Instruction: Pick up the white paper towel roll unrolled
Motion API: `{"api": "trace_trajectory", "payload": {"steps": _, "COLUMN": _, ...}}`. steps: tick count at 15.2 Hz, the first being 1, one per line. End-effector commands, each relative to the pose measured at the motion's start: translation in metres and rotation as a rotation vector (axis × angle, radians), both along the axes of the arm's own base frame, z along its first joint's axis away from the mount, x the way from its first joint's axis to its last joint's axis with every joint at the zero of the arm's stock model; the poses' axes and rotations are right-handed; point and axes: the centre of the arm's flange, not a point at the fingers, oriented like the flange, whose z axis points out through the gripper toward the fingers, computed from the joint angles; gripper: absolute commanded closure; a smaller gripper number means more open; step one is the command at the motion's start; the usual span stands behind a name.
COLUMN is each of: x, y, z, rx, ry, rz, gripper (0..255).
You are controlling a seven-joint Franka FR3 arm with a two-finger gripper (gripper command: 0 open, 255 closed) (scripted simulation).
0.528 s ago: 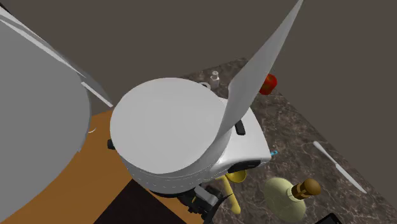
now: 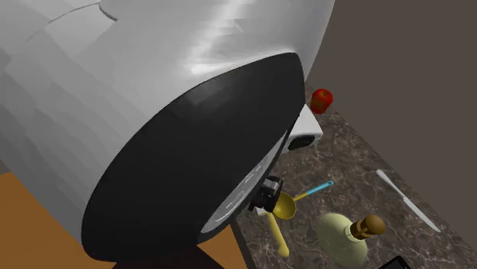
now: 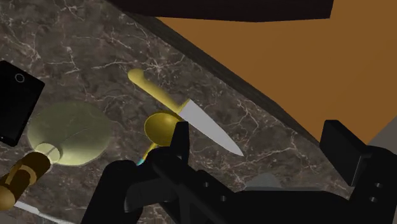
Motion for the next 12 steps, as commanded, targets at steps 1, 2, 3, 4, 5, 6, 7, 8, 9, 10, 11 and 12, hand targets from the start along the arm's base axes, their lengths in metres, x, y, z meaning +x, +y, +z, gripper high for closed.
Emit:
{"api": "trace_trajectory", "payload": {"steps": 1, "x": 0.026, "y": 0.011, "z": -0.009, "rx": -0.005, "ry": -0.013, "rz": 0.039, "gripper": 0}}
{"api": "trace_trajectory", "payload": {"steps": 2, "x": 0.037, "y": 0.015, "z": -0.014, "rx": -0.008, "ry": -0.019, "rz": 0.058, "gripper": 0}}
{"api": "trace_trajectory", "payload": {"steps": 3, "x": 0.048, "y": 0.020, "z": -0.018, "rx": -0.011, "ry": -0.024, "rz": 0.077, "gripper": 0}}
{"api": "trace_trajectory", "payload": {"steps": 4, "x": 0.059, "y": 0.024, "z": -0.023, "rx": -0.014, "ry": -0.030, "rz": 0.096, "gripper": 0}}
{"api": "trace_trajectory", "payload": {"steps": 5, "x": 0.070, "y": 0.029, "z": -0.027, "rx": -0.017, "ry": -0.036, "rz": 0.115, "gripper": 0}}
{"api": "trace_trajectory", "payload": {"steps": 6, "x": 0.081, "y": 0.034, "z": -0.032, "rx": -0.020, "ry": -0.041, "rz": 0.134, "gripper": 0}}
{"api": "trace_trajectory", "payload": {"steps": 7, "x": 0.091, "y": 0.039, "z": -0.036, "rx": -0.023, "ry": -0.047, "rz": 0.153, "gripper": 0}}
{"api": "trace_trajectory", "payload": {"steps": 8, "x": 0.102, "y": 0.044, "z": -0.041, "rx": -0.026, "ry": -0.053, "rz": 0.172, "gripper": 0}}
{"api": "trace_trajectory", "payload": {"steps": 9, "x": 0.113, "y": 0.050, "z": -0.045, "rx": -0.028, "ry": -0.058, "rz": 0.191, "gripper": 0}}
{"api": "trace_trajectory", "payload": {"steps": 10, "x": 0.123, "y": 0.055, "z": -0.050, "rx": -0.031, "ry": -0.064, "rz": 0.210, "gripper": 0}}
{"api": "trace_trajectory", "payload": {"steps": 11, "x": 0.134, "y": 0.061, "z": -0.054, "rx": -0.034, "ry": -0.070, "rz": 0.229, "gripper": 0}}
{"api": "trace_trajectory", "payload": {"steps": 12, "x": 0.144, "y": 0.067, "z": -0.058, "rx": -0.037, "ry": -0.075, "rz": 0.247, "gripper": 0}}
